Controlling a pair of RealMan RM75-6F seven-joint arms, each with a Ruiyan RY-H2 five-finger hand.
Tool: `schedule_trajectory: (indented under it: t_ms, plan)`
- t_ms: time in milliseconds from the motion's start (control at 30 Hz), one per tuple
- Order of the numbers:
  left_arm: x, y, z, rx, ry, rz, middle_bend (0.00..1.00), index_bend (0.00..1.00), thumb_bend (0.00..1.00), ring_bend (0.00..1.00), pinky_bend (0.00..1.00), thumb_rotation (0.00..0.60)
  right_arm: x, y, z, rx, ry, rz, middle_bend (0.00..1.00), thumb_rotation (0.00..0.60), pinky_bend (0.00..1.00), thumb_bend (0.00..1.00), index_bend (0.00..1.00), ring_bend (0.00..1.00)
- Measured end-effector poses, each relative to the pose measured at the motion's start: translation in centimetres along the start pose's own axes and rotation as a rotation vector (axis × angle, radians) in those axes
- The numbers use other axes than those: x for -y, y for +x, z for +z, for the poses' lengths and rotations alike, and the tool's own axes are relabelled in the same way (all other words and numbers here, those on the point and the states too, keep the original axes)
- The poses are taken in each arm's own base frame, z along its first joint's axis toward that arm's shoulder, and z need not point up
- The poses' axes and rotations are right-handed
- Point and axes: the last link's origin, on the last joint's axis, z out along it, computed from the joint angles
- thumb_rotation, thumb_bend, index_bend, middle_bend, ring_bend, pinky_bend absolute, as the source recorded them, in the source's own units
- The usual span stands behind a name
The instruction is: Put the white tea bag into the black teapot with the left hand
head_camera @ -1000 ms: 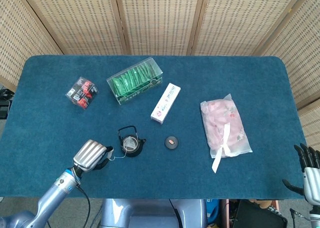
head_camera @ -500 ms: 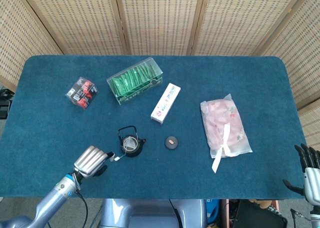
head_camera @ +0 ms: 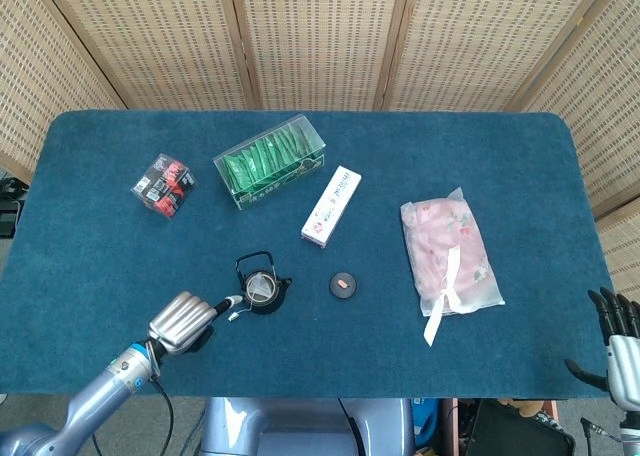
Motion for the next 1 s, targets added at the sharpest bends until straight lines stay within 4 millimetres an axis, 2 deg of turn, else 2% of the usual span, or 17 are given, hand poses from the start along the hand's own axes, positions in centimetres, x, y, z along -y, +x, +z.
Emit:
schedule_trajectory:
  t_ms: [200, 633, 1000]
  plan:
    - [-0.1, 1.0, 0.7, 0.049, -0.007, 0.030, 0.94, 0.04, 0.81, 0.88, 0.73, 0.600, -0.1, -0.1, 0.0, 0.003, -0.001, 0.000, 0.12, 0.600, 0.08, 0.17, 0.08, 0.03]
    - [-1.1, 3.3, 3.2, 0.137, -0.023, 0.061, 0.95, 0.04, 0.81, 0.89, 0.73, 0.600, -0.1, 0.0, -0.2, 0.002, -0.005, -0.001, 0.13, 0.600, 0.08, 0.17, 0.07, 0.03]
    - [-2.1, 3.3, 5.4, 0.234, -0.003, 0.073, 0.95, 0.04, 0.81, 0.89, 0.73, 0.600, -0.3, 0.0, -0.4, 0.001, -0.015, -0.003, 0.13, 0.600, 0.08, 0.17, 0.07, 0.03]
